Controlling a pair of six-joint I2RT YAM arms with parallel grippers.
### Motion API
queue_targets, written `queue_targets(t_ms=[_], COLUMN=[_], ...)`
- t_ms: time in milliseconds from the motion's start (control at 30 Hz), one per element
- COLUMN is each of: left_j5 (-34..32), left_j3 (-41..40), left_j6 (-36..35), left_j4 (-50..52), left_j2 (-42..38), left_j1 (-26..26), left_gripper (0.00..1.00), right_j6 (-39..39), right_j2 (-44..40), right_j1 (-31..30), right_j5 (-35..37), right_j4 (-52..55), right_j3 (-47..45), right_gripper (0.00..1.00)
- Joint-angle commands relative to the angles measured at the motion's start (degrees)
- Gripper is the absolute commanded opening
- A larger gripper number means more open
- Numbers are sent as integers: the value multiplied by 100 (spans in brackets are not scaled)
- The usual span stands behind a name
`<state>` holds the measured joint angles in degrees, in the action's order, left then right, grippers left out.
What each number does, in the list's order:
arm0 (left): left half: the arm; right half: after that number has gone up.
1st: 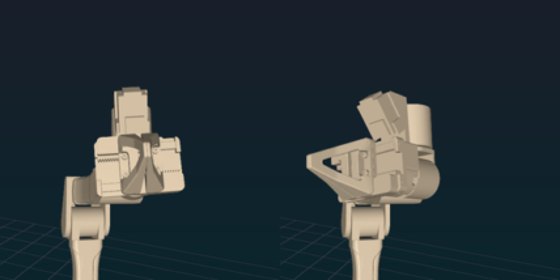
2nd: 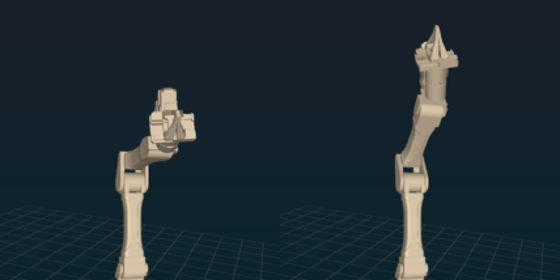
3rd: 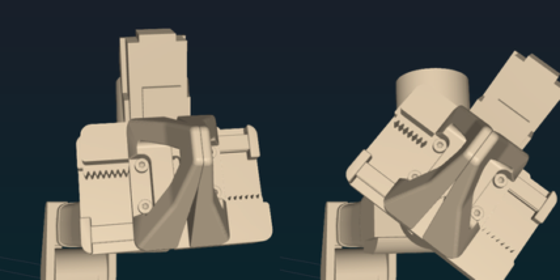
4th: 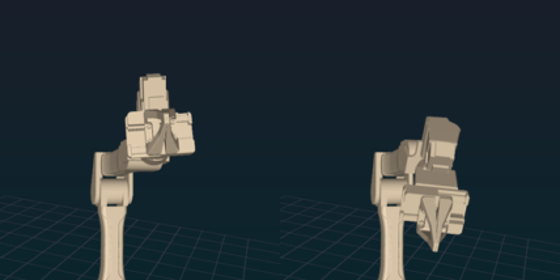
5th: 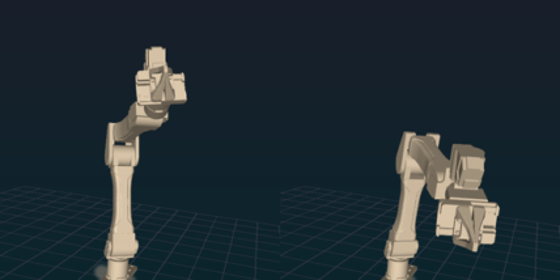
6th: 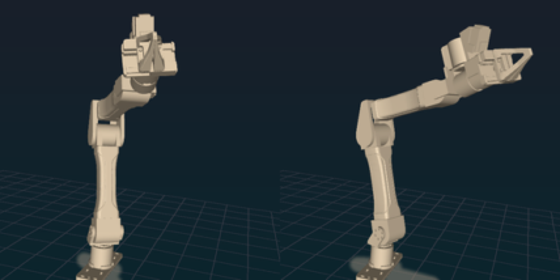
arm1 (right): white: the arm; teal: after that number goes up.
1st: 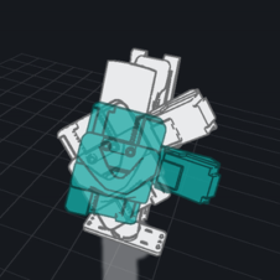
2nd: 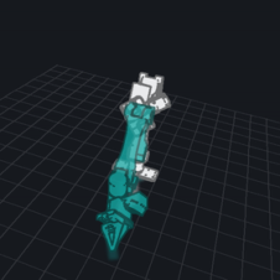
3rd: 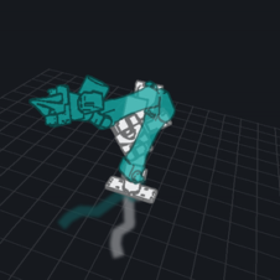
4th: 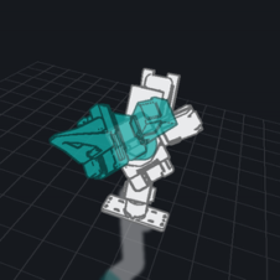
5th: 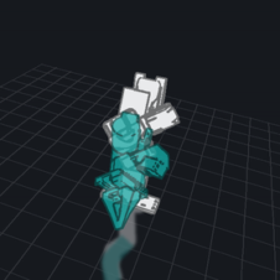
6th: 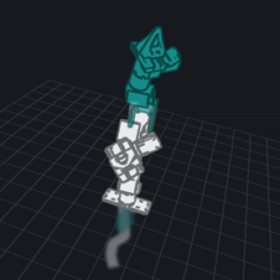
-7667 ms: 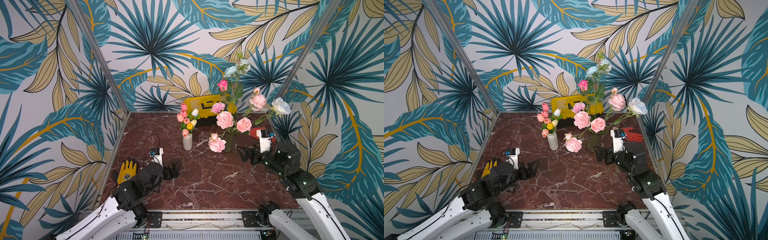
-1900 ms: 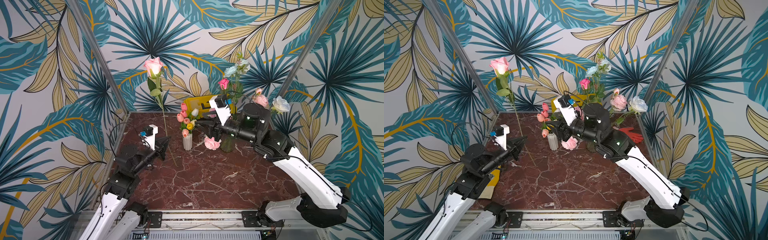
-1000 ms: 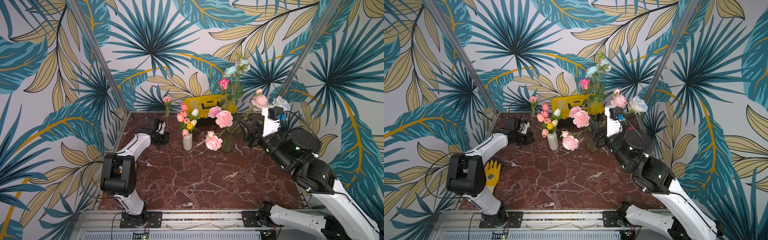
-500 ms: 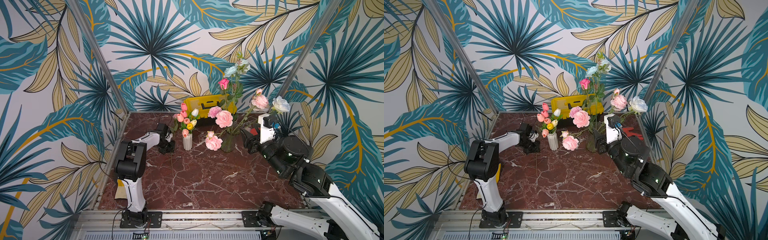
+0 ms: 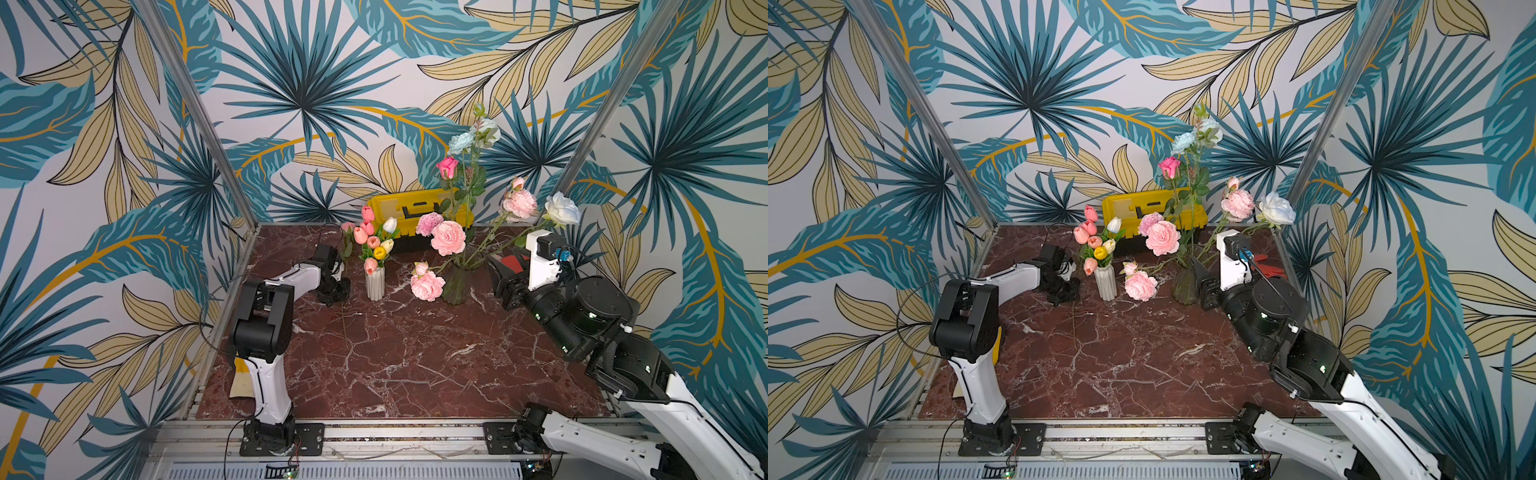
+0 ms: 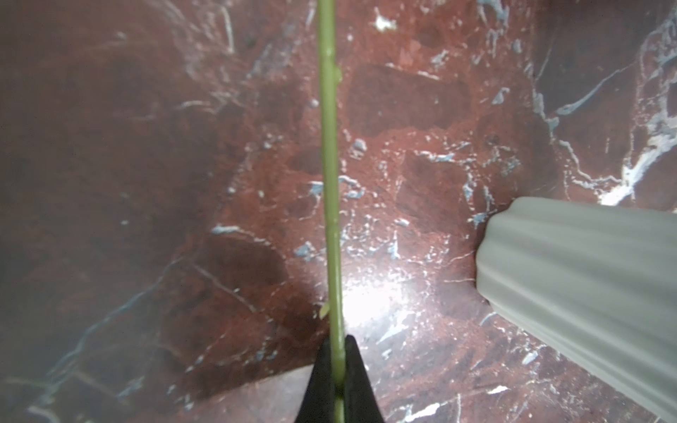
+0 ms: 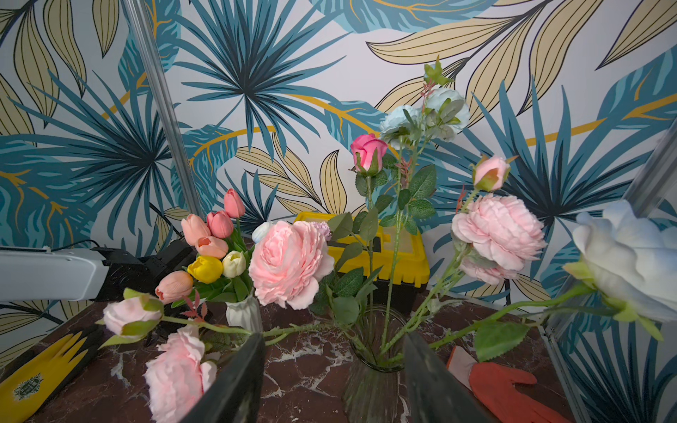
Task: Pick out pink flowers from the vase
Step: Place the flower at the center of the board, then pick up the flower from the vase.
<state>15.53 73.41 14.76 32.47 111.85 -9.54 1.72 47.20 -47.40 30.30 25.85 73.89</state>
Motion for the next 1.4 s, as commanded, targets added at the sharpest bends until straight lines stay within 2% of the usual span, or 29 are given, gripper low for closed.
queue_targets(t_ms=[0, 100, 300, 367, 567, 700, 800, 900, 1000, 1067, 1200, 1367], left_j5=[-328, -335, -401, -433, -550, -494, -767, -719, -366, 9, 395, 585], left_j3=[-215, -213, -308, -407, -978, -1479, -1867, -2241, -2543, -2717, -2837, -2726], left_j6=[42, 79, 96, 134, 271, 728, 1068, 1330, 1403, 1318, 968, 712], left_j4=[6, 28, 92, 92, 91, 3, -10, -18, -5, 39, 287, 577], left_j2=[2, -32, -350, -603, -2044, -3169, -4026, -4860, -5409, -5645, -5857, -6024], left_j1=[66, 66, 169, 206, 233, 221, 88, -26, -272, -399, -559, -642], left_gripper=[7, 20, 26, 34, 44, 49, 50, 51, 53, 54, 49, 50], right_j6=[-108, -181, -66, -61, -284, -526, -707, -808, -1135, -1164, -512, 885], right_j2=[-60, -145, -276, -208, -189, 180, 294, 158, -144, -402, -498, -307], right_j1=[-25, -24, -24, -26, -3, 97, 335, 596, 1145, 1519, 1571, 1558], right_j5=[-147, -68, 26, 87, 314, 326, 261, 27, -455, -1152, -1950, -2956], right_j4=[92, 155, 231, 405, 734, 931, 777, 423, 99, -374, -1264, -2079], right_j3=[23, 25, -50, 40, 211, 376, 269, -158, -737, -1336, -2255, -2805], right_gripper=[62, 62, 63, 63, 63, 62, 62, 61, 60, 60, 61, 62])
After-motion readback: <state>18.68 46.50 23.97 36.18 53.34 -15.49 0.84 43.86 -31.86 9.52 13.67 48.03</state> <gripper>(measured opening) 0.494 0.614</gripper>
